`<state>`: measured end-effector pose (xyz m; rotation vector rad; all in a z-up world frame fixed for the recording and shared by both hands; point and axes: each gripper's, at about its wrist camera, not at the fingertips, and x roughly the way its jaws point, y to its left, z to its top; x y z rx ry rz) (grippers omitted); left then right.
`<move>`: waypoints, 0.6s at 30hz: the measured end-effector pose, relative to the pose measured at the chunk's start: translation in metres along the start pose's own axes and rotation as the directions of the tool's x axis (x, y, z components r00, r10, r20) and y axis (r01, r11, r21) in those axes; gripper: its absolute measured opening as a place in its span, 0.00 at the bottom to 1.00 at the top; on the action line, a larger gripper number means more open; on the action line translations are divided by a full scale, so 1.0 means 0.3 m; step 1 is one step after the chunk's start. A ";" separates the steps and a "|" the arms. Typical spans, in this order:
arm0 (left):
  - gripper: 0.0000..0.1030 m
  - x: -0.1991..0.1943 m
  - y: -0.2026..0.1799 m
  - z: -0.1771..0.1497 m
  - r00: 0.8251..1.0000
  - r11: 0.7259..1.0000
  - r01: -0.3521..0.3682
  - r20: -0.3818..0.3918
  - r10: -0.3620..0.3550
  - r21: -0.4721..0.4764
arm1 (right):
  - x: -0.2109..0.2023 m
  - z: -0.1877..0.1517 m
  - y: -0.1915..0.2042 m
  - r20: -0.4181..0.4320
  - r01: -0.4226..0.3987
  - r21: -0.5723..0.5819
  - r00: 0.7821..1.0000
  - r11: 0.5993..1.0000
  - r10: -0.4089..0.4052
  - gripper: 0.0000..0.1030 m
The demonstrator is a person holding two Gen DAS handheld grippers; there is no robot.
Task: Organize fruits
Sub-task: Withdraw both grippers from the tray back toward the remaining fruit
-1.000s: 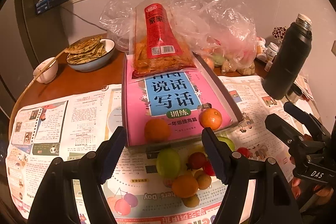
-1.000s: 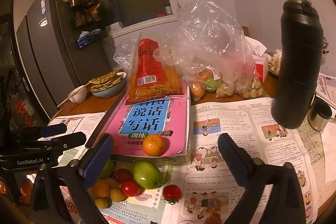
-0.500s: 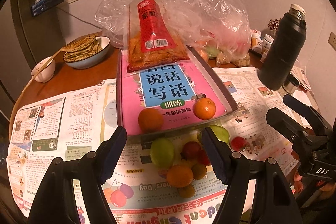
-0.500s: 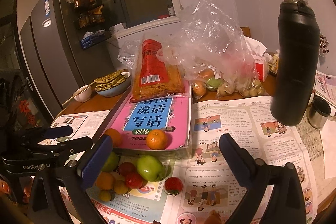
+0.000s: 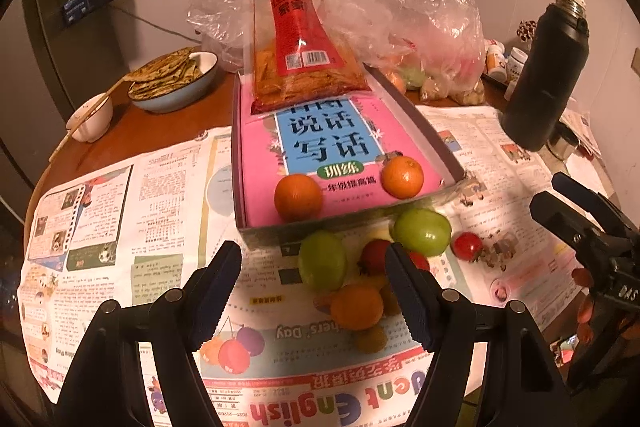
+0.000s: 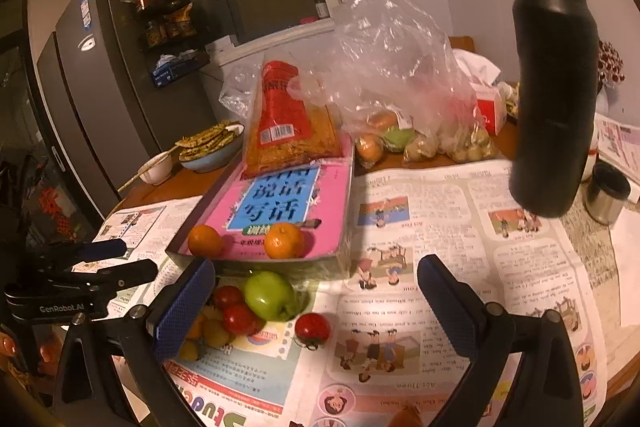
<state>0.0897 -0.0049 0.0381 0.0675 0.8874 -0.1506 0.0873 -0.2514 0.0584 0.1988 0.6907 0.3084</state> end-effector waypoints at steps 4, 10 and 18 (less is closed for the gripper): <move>0.73 0.010 0.009 -0.029 1.000 1.000 0.005 -0.019 -0.005 0.007 | 0.018 -0.020 -0.003 -0.028 0.009 -0.007 1.000 1.000 -0.009 0.99; 0.73 0.023 0.027 -0.079 0.999 1.000 0.013 -0.053 -0.012 0.013 | 0.062 -0.070 0.017 -0.087 0.019 -0.060 0.996 0.998 -0.024 0.99; 0.73 0.047 0.023 -0.118 0.994 0.998 0.054 -0.094 -0.052 0.012 | 0.113 -0.127 0.045 -0.145 0.036 -0.095 0.988 0.995 -0.050 0.99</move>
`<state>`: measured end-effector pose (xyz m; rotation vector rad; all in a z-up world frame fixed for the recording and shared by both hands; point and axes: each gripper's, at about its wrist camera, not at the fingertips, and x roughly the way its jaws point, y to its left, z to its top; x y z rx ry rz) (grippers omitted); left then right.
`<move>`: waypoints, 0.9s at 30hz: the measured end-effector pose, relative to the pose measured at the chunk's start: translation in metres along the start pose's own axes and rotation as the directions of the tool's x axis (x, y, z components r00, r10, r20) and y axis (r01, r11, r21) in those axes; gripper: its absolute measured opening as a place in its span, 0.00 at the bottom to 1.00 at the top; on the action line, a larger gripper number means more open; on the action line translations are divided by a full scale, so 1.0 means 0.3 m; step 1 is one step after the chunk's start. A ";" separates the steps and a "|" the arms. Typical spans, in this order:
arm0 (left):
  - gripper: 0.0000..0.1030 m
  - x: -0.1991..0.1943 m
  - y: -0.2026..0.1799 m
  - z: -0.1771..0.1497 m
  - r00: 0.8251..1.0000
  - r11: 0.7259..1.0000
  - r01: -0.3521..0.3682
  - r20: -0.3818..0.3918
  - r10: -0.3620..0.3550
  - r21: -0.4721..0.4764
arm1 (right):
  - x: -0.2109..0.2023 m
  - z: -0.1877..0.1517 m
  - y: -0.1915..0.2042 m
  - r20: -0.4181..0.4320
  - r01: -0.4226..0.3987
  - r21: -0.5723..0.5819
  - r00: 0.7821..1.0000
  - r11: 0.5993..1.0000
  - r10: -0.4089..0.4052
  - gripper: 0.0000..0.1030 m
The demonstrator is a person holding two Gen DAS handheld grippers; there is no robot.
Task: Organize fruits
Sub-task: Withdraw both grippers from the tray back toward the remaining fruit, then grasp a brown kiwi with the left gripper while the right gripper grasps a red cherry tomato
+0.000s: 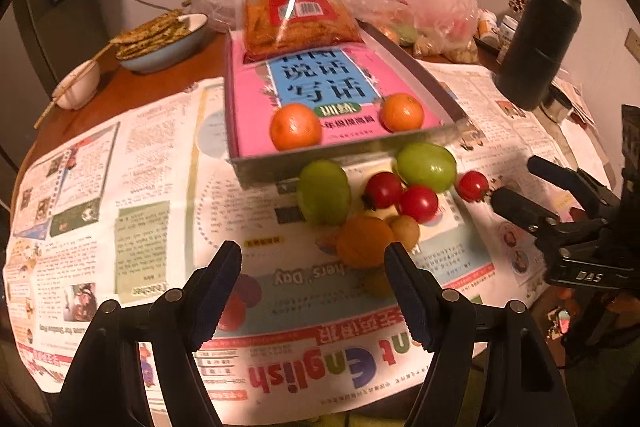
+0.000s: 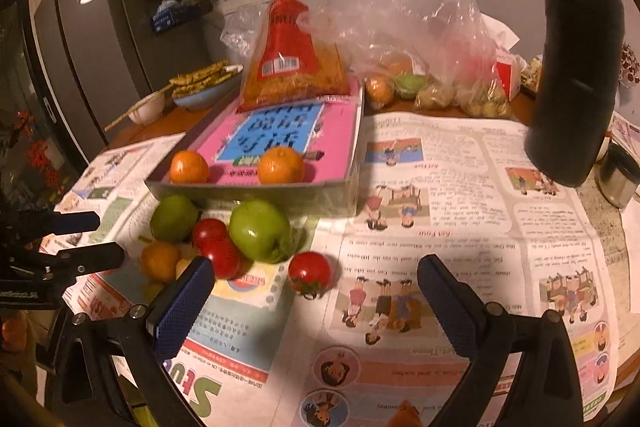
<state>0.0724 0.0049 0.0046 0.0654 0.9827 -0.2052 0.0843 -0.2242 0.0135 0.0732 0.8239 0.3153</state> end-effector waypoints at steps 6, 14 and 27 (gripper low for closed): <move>0.73 0.037 -0.027 -0.005 0.999 1.000 0.028 -0.025 -0.027 0.008 | 0.032 -0.016 0.001 -0.033 0.026 -0.018 0.999 0.999 -0.027 0.99; 0.73 0.082 -0.017 0.002 0.997 0.999 0.050 -0.051 -0.050 -0.013 | 0.047 -0.018 -0.002 -0.038 0.020 -0.011 0.999 1.000 -0.020 0.93; 0.68 0.139 -0.011 0.014 0.990 0.993 0.106 -0.090 -0.110 -0.051 | 0.116 -0.018 -0.028 -0.070 0.017 0.016 0.997 1.000 -0.015 0.63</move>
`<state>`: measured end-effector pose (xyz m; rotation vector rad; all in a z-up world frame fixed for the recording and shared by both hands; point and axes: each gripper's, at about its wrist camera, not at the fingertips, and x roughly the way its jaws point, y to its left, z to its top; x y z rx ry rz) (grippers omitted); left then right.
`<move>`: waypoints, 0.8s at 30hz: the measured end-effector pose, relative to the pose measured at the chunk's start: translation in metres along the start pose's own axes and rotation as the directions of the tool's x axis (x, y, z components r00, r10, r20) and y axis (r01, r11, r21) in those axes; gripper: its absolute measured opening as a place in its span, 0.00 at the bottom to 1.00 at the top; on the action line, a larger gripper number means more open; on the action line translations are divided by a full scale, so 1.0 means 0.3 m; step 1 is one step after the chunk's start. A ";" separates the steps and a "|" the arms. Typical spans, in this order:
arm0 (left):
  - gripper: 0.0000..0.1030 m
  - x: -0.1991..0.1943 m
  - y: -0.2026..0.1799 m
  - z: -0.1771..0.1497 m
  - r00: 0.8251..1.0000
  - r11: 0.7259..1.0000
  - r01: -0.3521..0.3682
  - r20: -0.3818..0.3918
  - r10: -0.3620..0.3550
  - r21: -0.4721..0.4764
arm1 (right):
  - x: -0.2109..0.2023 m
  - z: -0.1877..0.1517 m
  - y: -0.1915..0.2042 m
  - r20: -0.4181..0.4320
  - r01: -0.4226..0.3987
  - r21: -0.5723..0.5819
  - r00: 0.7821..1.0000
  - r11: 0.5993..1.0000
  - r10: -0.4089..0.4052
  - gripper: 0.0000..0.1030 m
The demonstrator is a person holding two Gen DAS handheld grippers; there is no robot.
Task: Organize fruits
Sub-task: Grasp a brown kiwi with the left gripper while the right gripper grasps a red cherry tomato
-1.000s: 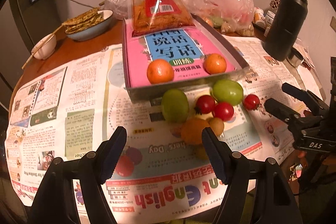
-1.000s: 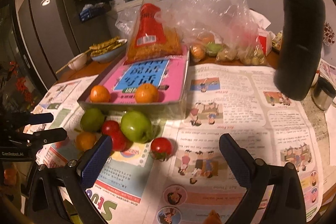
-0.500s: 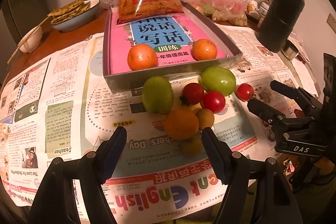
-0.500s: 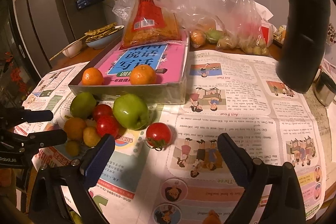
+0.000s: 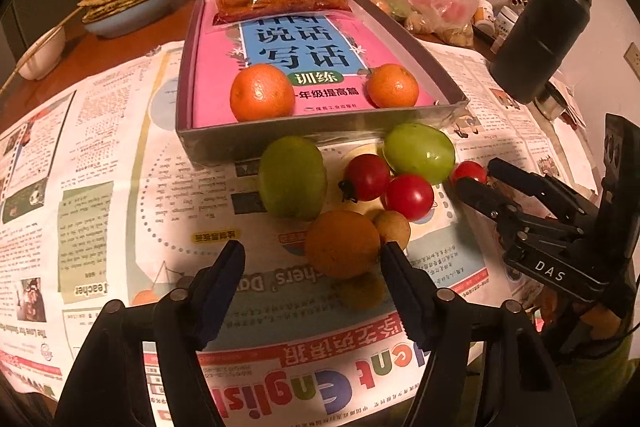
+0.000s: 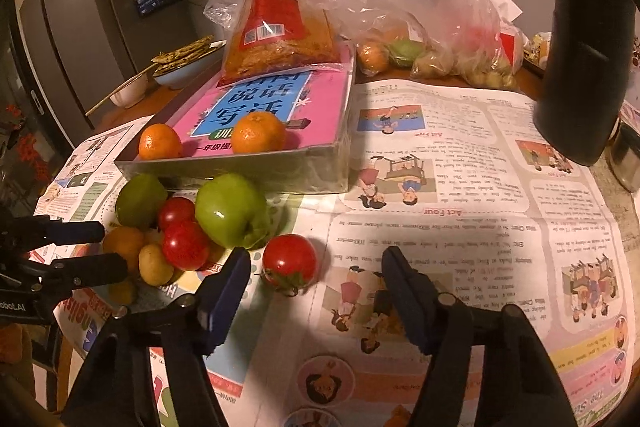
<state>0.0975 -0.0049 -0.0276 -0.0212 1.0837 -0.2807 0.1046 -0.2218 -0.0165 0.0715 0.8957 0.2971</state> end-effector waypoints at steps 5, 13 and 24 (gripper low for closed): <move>0.67 0.015 0.004 0.005 1.000 1.000 0.026 -0.006 -0.026 -0.008 | 0.009 0.001 0.002 0.014 0.002 -0.001 1.000 1.000 -0.002 0.51; 0.61 0.039 0.024 0.017 0.995 0.994 0.095 -0.019 -0.096 -0.051 | 0.013 -0.001 0.019 0.026 -0.015 -0.012 1.000 1.000 0.015 0.34; 0.39 0.038 0.013 0.023 0.990 0.989 0.142 -0.017 -0.143 -0.050 | -0.004 -0.003 0.015 0.047 -0.015 0.002 0.999 1.000 0.015 0.29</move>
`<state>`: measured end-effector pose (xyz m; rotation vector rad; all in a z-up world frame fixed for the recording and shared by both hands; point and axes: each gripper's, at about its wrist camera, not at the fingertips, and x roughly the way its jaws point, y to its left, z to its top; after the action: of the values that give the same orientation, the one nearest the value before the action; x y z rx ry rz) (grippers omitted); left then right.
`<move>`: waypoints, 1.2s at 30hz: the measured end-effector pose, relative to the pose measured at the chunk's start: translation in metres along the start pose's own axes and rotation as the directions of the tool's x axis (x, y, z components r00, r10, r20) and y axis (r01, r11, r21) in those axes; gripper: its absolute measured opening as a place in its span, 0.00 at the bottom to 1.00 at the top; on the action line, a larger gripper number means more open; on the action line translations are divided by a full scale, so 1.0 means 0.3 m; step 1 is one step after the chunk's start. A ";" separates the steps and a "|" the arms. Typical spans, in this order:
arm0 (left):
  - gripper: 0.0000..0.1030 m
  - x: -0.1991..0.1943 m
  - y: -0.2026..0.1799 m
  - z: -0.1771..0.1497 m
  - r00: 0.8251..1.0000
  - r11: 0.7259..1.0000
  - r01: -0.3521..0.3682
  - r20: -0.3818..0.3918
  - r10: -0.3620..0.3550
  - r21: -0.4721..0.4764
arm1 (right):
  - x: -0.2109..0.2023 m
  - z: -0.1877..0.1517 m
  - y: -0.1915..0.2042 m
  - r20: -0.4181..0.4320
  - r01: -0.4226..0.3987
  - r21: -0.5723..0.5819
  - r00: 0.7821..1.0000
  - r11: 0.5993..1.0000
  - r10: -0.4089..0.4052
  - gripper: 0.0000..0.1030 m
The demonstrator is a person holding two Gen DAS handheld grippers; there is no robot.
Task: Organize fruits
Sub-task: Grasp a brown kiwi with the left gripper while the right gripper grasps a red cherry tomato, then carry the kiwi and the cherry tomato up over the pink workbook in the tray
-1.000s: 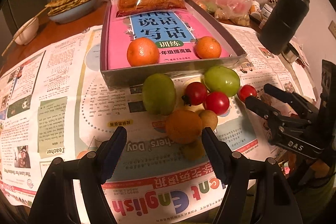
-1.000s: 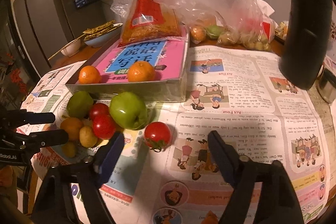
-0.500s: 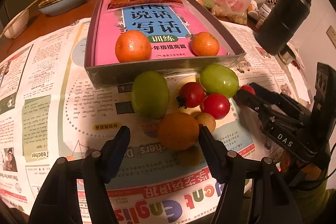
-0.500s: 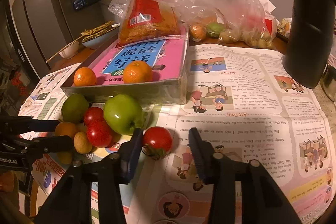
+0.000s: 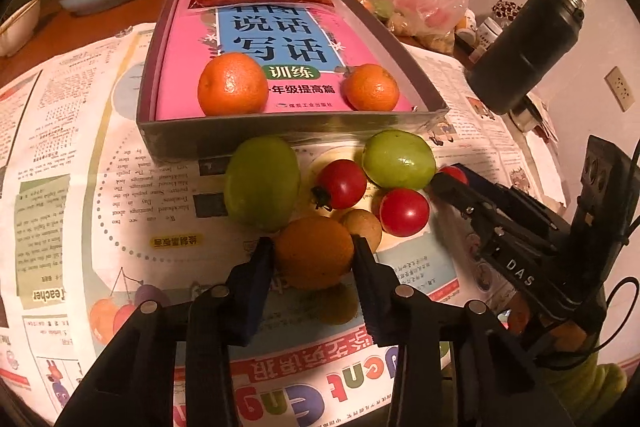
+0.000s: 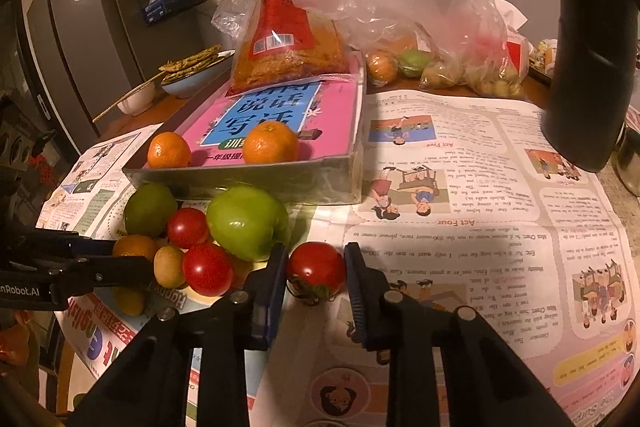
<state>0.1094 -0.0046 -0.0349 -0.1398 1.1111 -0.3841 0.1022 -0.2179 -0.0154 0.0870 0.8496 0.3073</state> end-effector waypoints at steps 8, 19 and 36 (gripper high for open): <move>0.39 -0.048 0.006 0.007 0.999 1.000 -0.025 0.027 0.025 0.002 | -0.022 0.014 -0.017 0.023 0.013 0.013 1.000 1.000 -0.013 0.29; 0.39 -0.111 -0.020 0.024 0.997 0.999 -0.044 0.069 0.043 0.024 | -0.037 0.026 -0.031 0.038 0.020 0.024 0.999 1.000 -0.021 0.29; 0.39 -0.147 -0.073 0.093 0.993 0.997 -0.052 0.108 0.046 0.058 | -0.083 0.070 -0.015 0.090 0.005 0.008 0.996 1.000 -0.005 0.29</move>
<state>0.1121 -0.0109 0.0212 -0.0779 0.9951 -0.3622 0.1035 -0.2287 0.0157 0.1055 0.7617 0.2932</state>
